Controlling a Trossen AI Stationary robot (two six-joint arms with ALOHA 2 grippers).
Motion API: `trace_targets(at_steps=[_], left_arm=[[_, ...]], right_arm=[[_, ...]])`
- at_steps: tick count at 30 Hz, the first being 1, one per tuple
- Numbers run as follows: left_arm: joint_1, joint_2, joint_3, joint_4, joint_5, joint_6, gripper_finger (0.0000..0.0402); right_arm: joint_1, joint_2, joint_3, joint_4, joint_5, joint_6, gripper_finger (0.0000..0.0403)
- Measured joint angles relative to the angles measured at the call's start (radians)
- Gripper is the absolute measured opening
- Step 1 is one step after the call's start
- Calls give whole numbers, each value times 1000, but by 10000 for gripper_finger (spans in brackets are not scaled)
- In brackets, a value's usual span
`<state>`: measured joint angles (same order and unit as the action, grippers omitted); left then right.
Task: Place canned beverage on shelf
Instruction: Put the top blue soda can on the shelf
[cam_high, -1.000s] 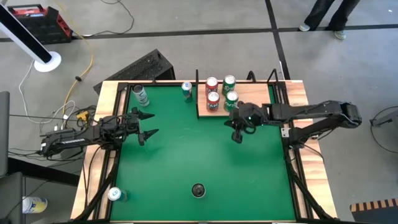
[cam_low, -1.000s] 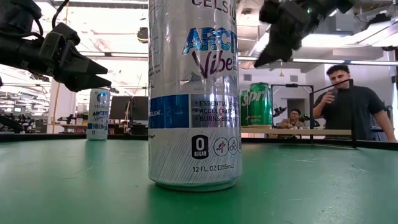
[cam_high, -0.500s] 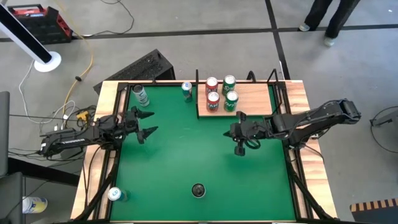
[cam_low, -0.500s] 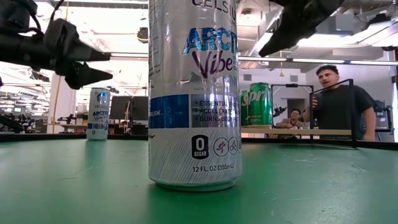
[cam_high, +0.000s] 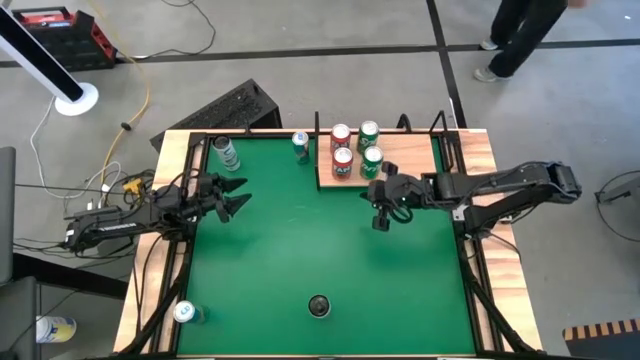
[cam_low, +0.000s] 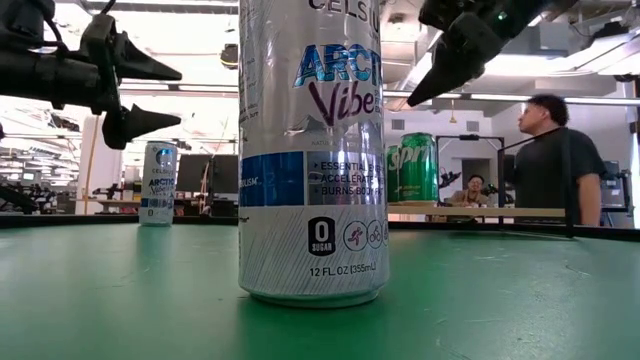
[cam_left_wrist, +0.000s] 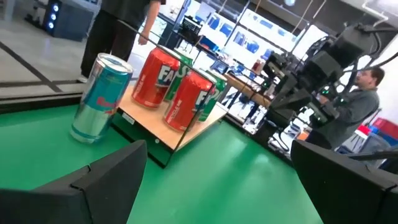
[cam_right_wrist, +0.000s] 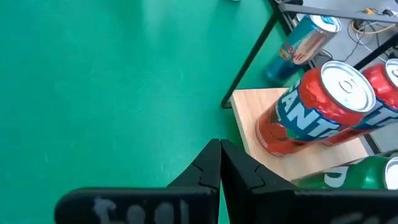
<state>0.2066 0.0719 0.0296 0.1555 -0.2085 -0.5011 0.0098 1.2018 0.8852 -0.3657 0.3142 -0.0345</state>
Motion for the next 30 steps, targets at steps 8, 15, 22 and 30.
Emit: trace_targets(at_steps=[8,15,22,30], left_arm=[[0,0,0,-36,-128,-104,382],[0,0,0,4,-32,-80,382],[-17,144,43,154,-39,96,382],[1,577,303,150,-83,496,382]], right_arm=[[-4,0,0,-34,-50,-19,28],[13,0,0,-49,-51,-2,31],[16,0,0,-57,-51,0,28],[-10,0,0,-9,-51,-1,30]])
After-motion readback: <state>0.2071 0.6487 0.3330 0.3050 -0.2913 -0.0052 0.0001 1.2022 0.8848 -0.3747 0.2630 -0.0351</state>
